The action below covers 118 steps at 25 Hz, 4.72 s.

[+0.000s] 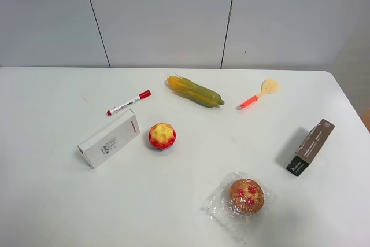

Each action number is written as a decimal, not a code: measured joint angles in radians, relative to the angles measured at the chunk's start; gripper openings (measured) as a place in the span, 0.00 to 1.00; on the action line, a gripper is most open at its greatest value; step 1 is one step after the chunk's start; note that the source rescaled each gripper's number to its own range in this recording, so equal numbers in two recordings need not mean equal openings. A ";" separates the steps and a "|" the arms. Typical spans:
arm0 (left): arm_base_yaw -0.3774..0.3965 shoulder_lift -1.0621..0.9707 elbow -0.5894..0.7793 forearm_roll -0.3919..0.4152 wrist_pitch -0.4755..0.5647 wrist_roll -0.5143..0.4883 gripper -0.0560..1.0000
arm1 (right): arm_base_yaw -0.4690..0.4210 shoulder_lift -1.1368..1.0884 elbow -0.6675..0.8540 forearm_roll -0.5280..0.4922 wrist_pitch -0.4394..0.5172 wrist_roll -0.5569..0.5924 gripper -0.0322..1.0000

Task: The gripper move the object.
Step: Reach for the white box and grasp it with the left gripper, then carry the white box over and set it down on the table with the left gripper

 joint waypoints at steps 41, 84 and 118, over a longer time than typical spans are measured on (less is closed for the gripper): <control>-0.259 1.164 -0.108 -0.050 -0.474 0.350 1.00 | 0.000 0.000 0.000 0.000 0.000 0.000 1.00; -0.263 1.031 -0.402 -0.068 -0.060 0.297 0.05 | 0.000 0.000 0.000 0.000 0.000 0.000 1.00; -0.670 1.654 -1.195 -0.070 0.099 0.204 0.05 | 0.000 0.000 0.000 0.000 0.000 0.000 1.00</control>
